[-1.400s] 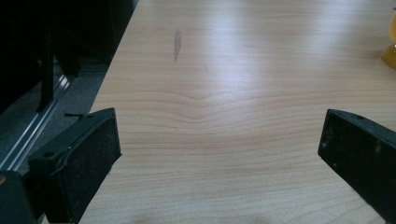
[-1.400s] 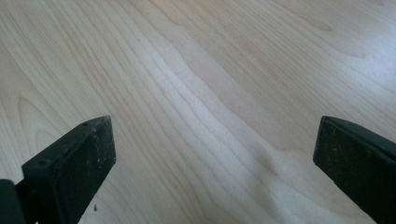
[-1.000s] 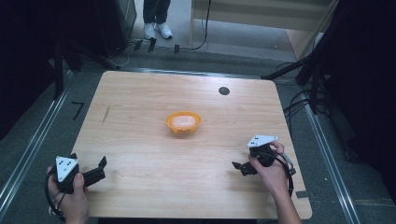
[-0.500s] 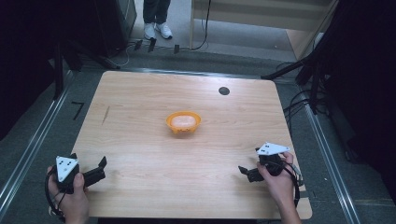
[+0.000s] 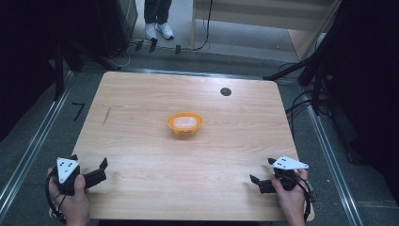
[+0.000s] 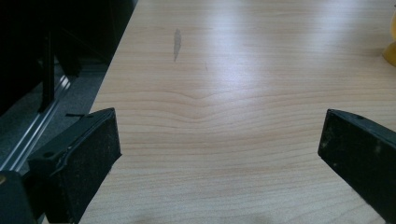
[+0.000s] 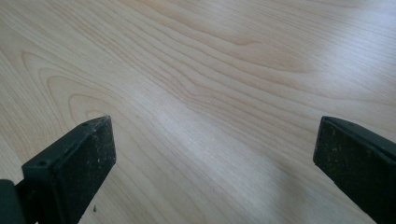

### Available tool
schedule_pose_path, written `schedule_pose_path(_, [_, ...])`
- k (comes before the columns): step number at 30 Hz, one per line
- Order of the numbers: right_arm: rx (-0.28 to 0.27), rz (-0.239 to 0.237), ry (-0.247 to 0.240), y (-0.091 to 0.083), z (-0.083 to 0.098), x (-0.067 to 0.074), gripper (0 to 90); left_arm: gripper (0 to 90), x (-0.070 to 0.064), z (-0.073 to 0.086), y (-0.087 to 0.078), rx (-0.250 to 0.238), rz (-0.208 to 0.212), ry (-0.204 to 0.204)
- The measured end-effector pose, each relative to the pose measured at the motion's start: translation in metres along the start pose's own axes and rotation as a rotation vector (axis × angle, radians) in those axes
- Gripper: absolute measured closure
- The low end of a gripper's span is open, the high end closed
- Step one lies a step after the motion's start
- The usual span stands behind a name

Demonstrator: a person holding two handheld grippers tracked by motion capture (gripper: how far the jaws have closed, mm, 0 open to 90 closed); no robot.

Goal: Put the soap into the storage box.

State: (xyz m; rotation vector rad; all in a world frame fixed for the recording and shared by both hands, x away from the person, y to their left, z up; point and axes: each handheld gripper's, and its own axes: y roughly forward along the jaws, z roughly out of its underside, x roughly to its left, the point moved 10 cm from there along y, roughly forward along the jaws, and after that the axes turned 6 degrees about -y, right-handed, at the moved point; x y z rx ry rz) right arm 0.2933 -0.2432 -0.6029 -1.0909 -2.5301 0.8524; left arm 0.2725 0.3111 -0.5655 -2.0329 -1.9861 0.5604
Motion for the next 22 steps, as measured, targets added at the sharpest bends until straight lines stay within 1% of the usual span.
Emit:
schedule_pose_path(7, [-0.039, 0.035, 0.031, -0.013, 0.011, -0.005, 0.0, 0.0, 0.000, 0.000, 0.000, 0.000, -0.002, 0.001])
schedule_pose_path(9, [-0.059, 0.045, 0.041, -0.017, 0.013, -0.006, 0.0, 0.0, 0.000, 0.000, 0.000, 0.001, 0.001, 0.001])
schedule_pose_path(12, [-0.072, 0.054, 0.060, -0.020, 0.018, -0.008, 0.0, 0.0, 0.000, 0.000, 0.000, 0.000, 0.001, 0.001])
schedule_pose_path(15, [-0.090, 0.058, 0.072, -0.024, 0.019, -0.009, 0.0, 0.0, -0.001, 0.000, 0.001, 0.000, 0.002, 0.000])
schedule_pose_path(17, [-0.098, 0.060, 0.077, -0.025, 0.019, -0.010, 0.0, 0.0, -0.001, 0.000, 0.001, 0.002, 0.003, 0.000])
schedule_pose_path(22, [-0.100, 0.065, 0.068, -0.025, 0.018, -0.010, 0.0, 0.0, -0.001, 0.001, 0.001, 0.008, 0.003, 0.004])
